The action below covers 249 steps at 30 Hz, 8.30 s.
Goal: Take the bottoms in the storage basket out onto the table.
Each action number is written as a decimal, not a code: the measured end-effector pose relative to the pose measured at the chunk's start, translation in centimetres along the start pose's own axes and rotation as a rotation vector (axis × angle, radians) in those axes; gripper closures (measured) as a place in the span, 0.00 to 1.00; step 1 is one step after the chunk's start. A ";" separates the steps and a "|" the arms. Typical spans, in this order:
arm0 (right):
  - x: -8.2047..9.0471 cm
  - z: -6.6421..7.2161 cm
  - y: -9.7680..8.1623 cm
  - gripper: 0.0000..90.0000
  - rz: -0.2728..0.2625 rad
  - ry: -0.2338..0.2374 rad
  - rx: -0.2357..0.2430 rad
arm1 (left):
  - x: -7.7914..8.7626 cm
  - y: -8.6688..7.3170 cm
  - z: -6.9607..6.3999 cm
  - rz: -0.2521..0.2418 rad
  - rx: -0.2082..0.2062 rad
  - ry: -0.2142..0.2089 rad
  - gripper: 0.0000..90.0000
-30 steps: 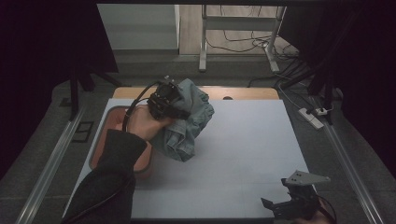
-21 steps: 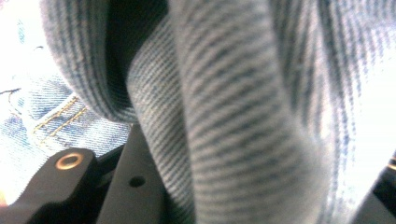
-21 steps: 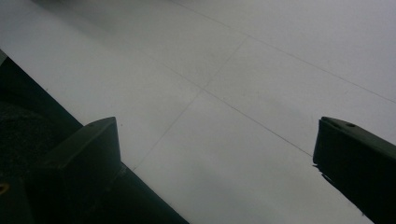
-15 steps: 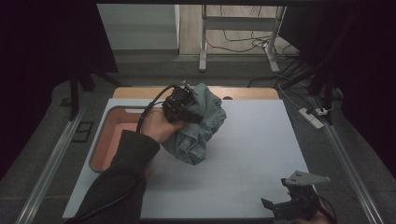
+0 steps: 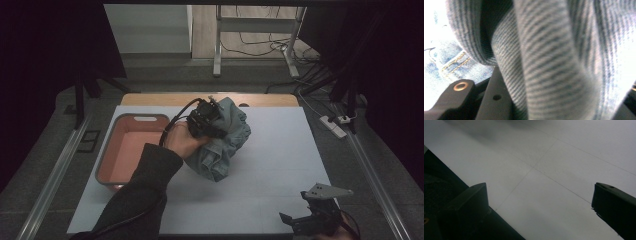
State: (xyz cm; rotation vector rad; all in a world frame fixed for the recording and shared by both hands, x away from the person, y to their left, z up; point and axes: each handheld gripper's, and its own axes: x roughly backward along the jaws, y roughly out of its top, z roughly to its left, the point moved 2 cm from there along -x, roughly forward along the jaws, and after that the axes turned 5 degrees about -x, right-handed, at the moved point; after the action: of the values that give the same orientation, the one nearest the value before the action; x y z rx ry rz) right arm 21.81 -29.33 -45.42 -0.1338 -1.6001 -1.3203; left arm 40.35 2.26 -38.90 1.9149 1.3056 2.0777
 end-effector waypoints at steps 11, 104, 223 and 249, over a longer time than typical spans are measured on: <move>0.0 0.0 0.0 0.01 0.000 0.000 0.003 | -2.6 -0.3 -0.5 0.027 -0.013 0.010 0.75; -0.2 0.2 0.0 0.01 0.021 0.007 0.029 | -9.1 -4.8 -0.5 -0.060 -0.074 -0.083 0.00; -0.1 0.3 -0.1 0.01 0.016 0.008 0.044 | -1.9 -8.2 -3.1 -0.181 -0.092 -0.117 0.00; -0.1 0.4 -0.1 0.01 0.015 0.008 0.046 | -0.8 -9.4 -3.4 -0.219 -0.071 -0.194 0.00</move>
State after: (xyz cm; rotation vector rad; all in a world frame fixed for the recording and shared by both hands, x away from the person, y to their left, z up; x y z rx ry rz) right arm 21.58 -29.05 -45.47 -0.1121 -1.6190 -1.2702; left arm 32.99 6.07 -44.57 1.8003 1.3131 1.7643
